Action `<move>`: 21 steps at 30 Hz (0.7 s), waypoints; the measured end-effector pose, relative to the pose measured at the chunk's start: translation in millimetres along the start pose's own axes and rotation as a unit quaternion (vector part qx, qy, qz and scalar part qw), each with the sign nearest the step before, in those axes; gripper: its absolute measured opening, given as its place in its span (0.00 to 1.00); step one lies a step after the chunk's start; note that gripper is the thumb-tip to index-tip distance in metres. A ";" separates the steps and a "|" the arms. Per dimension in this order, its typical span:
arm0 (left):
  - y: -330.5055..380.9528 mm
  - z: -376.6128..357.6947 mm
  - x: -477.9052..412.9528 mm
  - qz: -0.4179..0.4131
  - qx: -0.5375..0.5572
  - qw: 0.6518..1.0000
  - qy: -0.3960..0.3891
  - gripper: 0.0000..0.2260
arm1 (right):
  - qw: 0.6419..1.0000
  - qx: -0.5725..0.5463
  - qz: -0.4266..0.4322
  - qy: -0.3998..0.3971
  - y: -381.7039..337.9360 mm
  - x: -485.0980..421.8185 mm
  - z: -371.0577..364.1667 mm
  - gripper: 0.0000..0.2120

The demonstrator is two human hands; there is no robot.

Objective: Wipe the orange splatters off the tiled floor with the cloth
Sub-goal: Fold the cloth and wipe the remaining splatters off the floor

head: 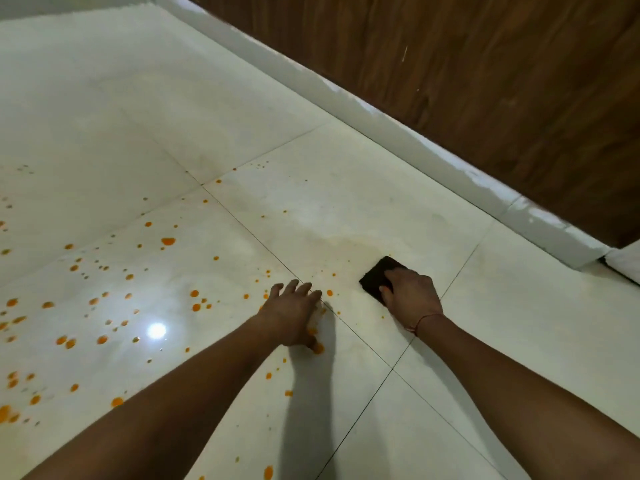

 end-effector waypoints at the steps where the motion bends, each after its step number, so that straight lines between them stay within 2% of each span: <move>1: -4.3 -2.6 -2.8 0.010 -0.001 1.000 -0.016 0.51 | 1.000 -0.002 0.002 -0.027 3.0 -3.0 -7.3 0.21; 3: -11.2 -14.4 -8.8 0.020 -0.008 0.998 -0.058 0.57 | 0.995 -0.018 0.000 -0.100 11.8 -7.0 -30.8 0.27; 5: -15.9 -28.5 -11.5 0.014 -0.023 0.995 -0.093 0.62 | 0.992 -0.049 -0.001 -0.119 19.4 -11.8 -44.6 0.27; 7: -19.8 -38.6 -15.1 0.003 -0.029 0.995 -0.096 0.65 | 0.992 -0.089 -0.026 -0.083 27.4 -22.2 -49.6 0.27; 10: -23.7 -41.8 -17.0 -0.008 -0.028 0.996 -0.079 0.65 | 0.985 -0.125 -0.116 -0.018 44.1 -42.8 -50.7 0.27; 13: -24.0 -40.3 -19.0 -0.009 -0.021 0.997 -0.075 0.64 | 0.977 -0.141 -0.160 -0.009 34.4 -67.5 -48.9 0.27; 15: -23.0 -39.5 -19.3 -0.011 -0.021 0.997 -0.080 0.64 | 0.988 -0.123 -0.092 -0.012 -6.2 -72.8 -47.9 0.27; 18: -24.6 -36.0 -18.1 -0.015 -0.011 0.997 -0.080 0.63 | 0.991 -0.101 0.075 -0.037 -65.0 -23.3 -57.3 0.29; 20: -24.8 -34.5 -16.6 -0.017 -0.004 0.997 -0.077 0.63 | 0.985 -0.104 0.128 -0.053 -48.0 7.6 -62.2 0.31; 21: -23.9 -34.4 -16.3 -0.016 -0.005 0.997 -0.074 0.64 | 0.988 -0.099 0.107 -0.043 -23.1 5.6 -60.0 0.32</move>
Point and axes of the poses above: each hand's wrist, its own x-axis away from the middle knuckle, its own z-axis out of the back of the hand, y = z × x, the point moved 9 cm from there along -x, towards the middle knuckle, and after that the axes turned 9 degrees about -x, right-handed, at the moved point
